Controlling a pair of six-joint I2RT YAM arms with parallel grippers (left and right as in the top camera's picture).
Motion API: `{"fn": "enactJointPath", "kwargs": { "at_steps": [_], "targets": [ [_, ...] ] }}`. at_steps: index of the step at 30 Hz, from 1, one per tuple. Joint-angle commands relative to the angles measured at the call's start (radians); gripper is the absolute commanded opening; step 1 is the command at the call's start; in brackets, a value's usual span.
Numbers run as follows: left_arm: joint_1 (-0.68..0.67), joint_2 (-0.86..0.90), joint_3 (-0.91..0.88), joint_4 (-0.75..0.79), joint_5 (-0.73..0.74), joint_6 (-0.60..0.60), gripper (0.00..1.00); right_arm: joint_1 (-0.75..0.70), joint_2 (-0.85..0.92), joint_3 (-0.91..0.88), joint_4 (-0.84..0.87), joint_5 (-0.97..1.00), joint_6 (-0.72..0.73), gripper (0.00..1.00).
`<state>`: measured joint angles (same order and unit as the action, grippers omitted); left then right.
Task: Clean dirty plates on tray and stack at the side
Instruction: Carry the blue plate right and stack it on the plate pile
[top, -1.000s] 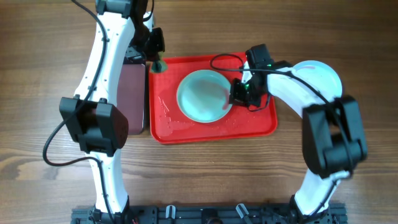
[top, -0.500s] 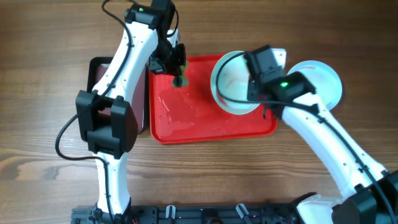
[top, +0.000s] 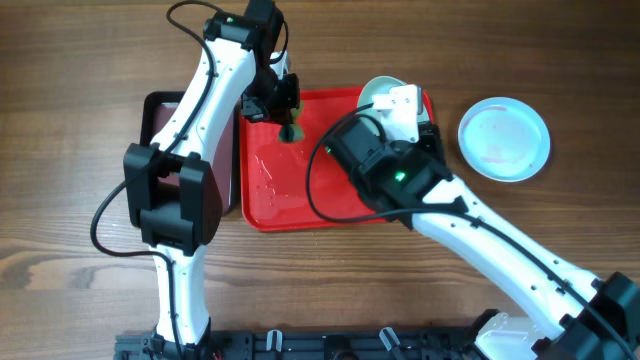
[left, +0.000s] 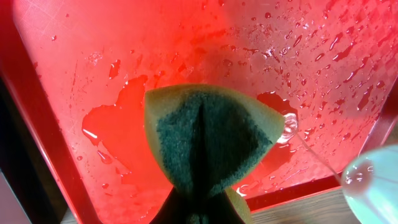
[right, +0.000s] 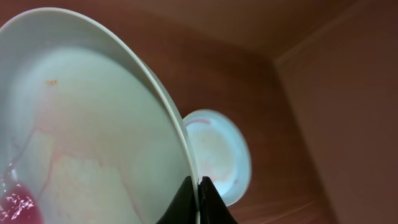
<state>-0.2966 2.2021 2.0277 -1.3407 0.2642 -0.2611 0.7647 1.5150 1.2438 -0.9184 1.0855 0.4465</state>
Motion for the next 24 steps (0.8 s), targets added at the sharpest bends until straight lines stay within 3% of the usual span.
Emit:
{"fn": "enactJointPath", "kwargs": {
  "at_steps": [1,7,17,22,24],
  "targets": [
    [-0.006,0.005,-0.006,0.005,0.024,-0.013,0.04,0.054,-0.021,0.0,0.0,0.222,-0.05,0.04],
    [-0.006,0.005,-0.006,0.005,0.024,-0.013,0.04,0.121,-0.021,0.0,0.006,0.423,-0.082,0.04],
    [-0.006,0.005,-0.006,0.006,0.024,-0.012,0.04,0.128,-0.021,0.0,0.051,0.389,-0.079,0.04],
    [-0.006,0.005,-0.006,0.006,0.024,-0.012,0.04,0.118,-0.021,-0.001,0.05,-0.057,-0.068,0.04],
    [-0.006,0.005,-0.006,0.006,0.024,-0.012,0.04,0.092,-0.021,-0.001,0.037,-0.222,0.002,0.04]
  ]
}}
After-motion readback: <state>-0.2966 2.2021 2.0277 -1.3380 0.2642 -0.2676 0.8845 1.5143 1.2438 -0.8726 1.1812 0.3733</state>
